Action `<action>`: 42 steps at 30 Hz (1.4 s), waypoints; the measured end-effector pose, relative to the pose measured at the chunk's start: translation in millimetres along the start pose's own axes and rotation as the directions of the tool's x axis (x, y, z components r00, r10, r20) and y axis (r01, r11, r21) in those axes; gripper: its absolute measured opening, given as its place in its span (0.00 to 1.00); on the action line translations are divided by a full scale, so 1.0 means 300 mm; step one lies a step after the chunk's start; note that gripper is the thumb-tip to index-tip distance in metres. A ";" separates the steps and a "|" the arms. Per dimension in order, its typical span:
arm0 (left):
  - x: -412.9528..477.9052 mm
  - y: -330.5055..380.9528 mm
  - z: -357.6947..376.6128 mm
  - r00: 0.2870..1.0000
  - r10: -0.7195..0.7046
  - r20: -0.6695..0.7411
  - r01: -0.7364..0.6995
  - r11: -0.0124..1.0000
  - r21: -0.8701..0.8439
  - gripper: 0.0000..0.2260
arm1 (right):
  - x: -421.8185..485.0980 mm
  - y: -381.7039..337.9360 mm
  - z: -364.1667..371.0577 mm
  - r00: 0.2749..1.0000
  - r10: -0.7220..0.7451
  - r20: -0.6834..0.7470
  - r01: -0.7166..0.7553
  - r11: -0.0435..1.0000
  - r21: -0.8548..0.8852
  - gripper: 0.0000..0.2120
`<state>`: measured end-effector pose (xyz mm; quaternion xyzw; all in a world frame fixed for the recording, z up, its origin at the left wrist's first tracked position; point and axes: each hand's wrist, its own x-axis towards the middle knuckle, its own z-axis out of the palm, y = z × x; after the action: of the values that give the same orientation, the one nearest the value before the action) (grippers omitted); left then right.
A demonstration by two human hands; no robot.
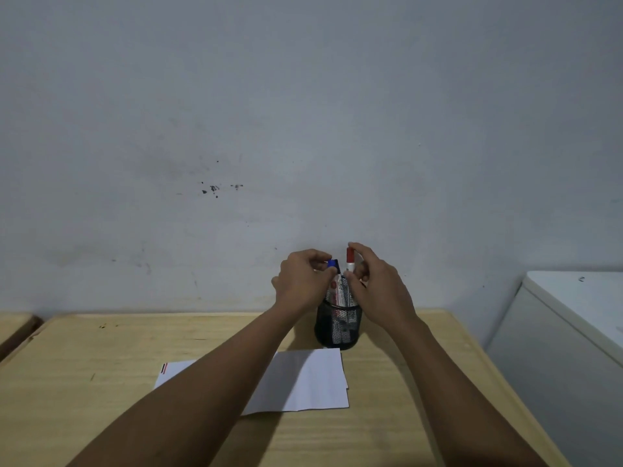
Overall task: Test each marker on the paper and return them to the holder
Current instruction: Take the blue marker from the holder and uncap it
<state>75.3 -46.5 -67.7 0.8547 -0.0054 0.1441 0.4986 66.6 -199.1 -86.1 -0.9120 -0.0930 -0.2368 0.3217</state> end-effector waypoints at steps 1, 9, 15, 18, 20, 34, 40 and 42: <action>0.004 0.002 0.005 1.000 0.000 0.003 0.000 1.000 -0.015 0.08 | 0.005 0.002 0.001 1.000 0.007 0.000 -0.007 1.000 -0.012 0.22; -0.003 0.021 -0.019 0.999 -0.008 -0.045 0.006 0.998 -0.059 0.07 | 0.000 -0.025 -0.007 0.999 0.036 -0.030 -0.037 0.998 -0.053 0.20; -0.021 0.129 -0.210 0.990 -0.022 -0.140 -0.045 0.888 -0.458 0.10 | -0.018 -0.176 -0.080 0.998 0.058 -0.013 -0.051 0.945 0.323 0.16; -0.054 0.193 -0.343 0.975 -0.146 -0.165 0.002 0.754 -0.657 0.08 | -0.025 -0.281 -0.108 0.992 0.107 0.066 -0.125 0.830 0.543 0.11; -0.088 0.200 -0.418 0.970 -0.195 -0.144 0.038 0.711 -0.702 0.08 | -0.036 -0.352 -0.126 0.980 0.200 0.022 -0.152 0.663 0.733 0.08; -0.365 0.031 -0.725 0.951 -0.310 0.001 0.218 0.666 -0.714 0.05 | -0.237 -0.765 0.040 0.963 0.205 0.176 -0.206 0.136 0.969 0.03; -0.372 -0.010 -0.778 0.940 -0.337 -0.048 0.211 0.689 -0.693 0.04 | -0.278 -0.803 0.096 0.971 0.196 0.134 -0.164 0.148 0.975 0.04; -0.366 -0.027 -0.778 0.940 -0.338 -0.048 0.215 0.694 -0.688 0.05 | -0.289 -0.795 0.114 0.980 0.176 0.094 -0.130 0.205 0.970 0.04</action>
<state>-84.8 142.3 5.4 0.5916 0.1147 0.1281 0.7877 -73.1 6.0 -22.5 -0.5122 -0.1237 -0.1111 0.8426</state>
